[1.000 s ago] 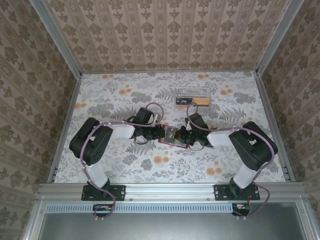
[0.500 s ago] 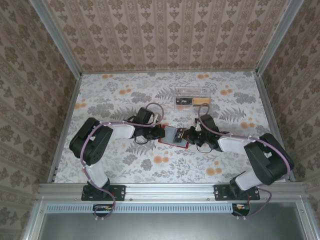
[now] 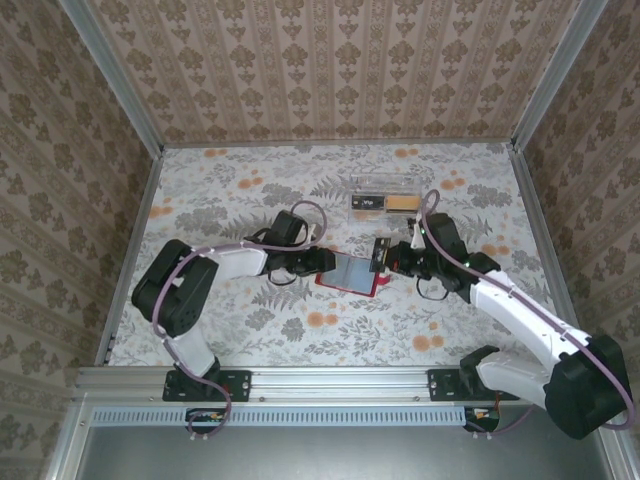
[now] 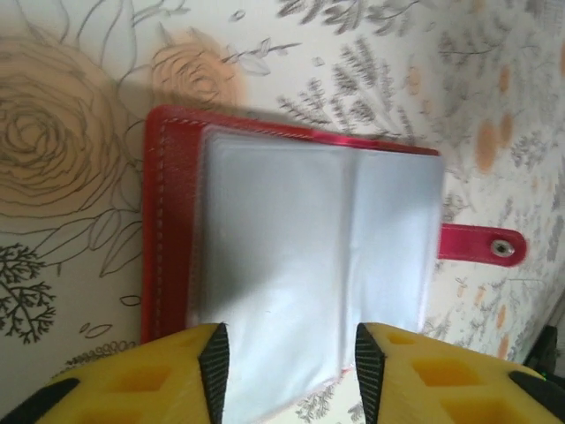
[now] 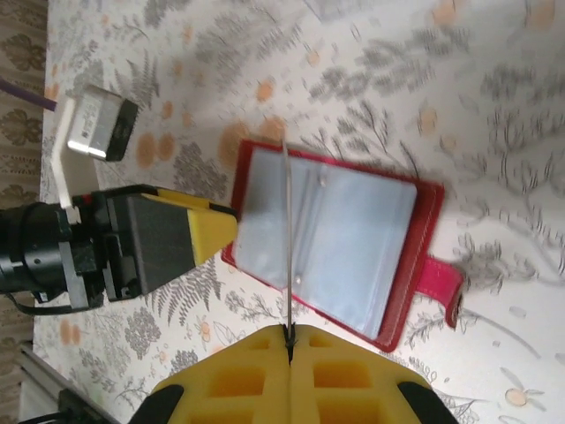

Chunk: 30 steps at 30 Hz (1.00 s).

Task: Take the credit cards out of the card holder

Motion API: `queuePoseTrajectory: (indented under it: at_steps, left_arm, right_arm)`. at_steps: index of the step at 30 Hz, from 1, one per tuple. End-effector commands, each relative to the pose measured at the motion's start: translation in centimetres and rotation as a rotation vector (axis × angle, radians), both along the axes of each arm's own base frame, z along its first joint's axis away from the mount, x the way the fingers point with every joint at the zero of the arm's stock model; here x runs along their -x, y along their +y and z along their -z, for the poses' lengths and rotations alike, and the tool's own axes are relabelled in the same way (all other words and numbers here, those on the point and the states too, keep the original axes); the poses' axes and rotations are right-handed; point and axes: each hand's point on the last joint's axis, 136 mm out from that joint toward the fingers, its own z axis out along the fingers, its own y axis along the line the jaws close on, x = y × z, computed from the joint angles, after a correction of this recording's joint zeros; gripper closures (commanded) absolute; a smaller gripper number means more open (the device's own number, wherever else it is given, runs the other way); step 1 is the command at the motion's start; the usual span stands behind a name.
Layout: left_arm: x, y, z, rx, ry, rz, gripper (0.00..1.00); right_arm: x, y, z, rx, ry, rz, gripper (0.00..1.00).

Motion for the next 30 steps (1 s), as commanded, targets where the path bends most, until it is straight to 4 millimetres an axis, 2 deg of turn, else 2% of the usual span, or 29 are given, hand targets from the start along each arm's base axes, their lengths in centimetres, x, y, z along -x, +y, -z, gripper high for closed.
queuePoseTrajectory:
  at_steps: [1,4,6,8,12,13,19,23,27,30]
  left_arm:
    - [-0.6,0.0,-4.1,0.034,-0.102,-0.010,0.40]
    - [-0.3,1.0,-6.4,0.052,-0.163,-0.041,0.28]
    - [0.1,1.8,-7.9,0.059,-0.207,-0.060,0.22]
    - [0.6,3.0,-9.3,0.059,-0.257,-0.078,0.20]
    - [1.6,5.7,-11.6,0.045,-0.355,-0.134,0.01]
    - [1.9,6.3,-12.2,0.047,-0.382,-0.149,0.00]
    - [3.7,9.6,-14.5,0.059,-0.492,-0.213,0.00]
    - [4.8,11.1,-15.2,0.058,-0.535,-0.238,0.00]
    - [5.6,12.1,-15.7,0.063,-0.561,-0.257,0.00]
    - [6.0,12.7,-15.7,0.062,-0.570,-0.271,0.00]
  right_arm:
    - [-0.4,-1.0,-2.6,0.187,-0.077,-0.100,1.00]
    - [-1.8,-1.0,-4.5,0.326,-0.139,-0.169,1.00]
    - [-2.8,-0.4,-5.5,0.420,-0.214,-0.248,1.00]
    - [-3.9,0.4,-6.5,0.530,-0.297,-0.339,1.00]
    - [-5.7,1.9,-7.6,0.726,-0.432,-0.523,1.00]
    - [-6.2,2.1,-8.0,0.769,-0.464,-0.565,1.00]
    - [-10.0,2.3,-7.0,1.141,-0.490,-0.756,1.00]
    - [-12.3,2.1,-4.9,1.366,-0.490,-0.913,1.00]
    - [-13.7,2.5,-3.2,1.453,-0.513,-1.030,1.00]
    - [-15.1,2.8,-2.7,1.492,-0.508,-1.067,1.00]
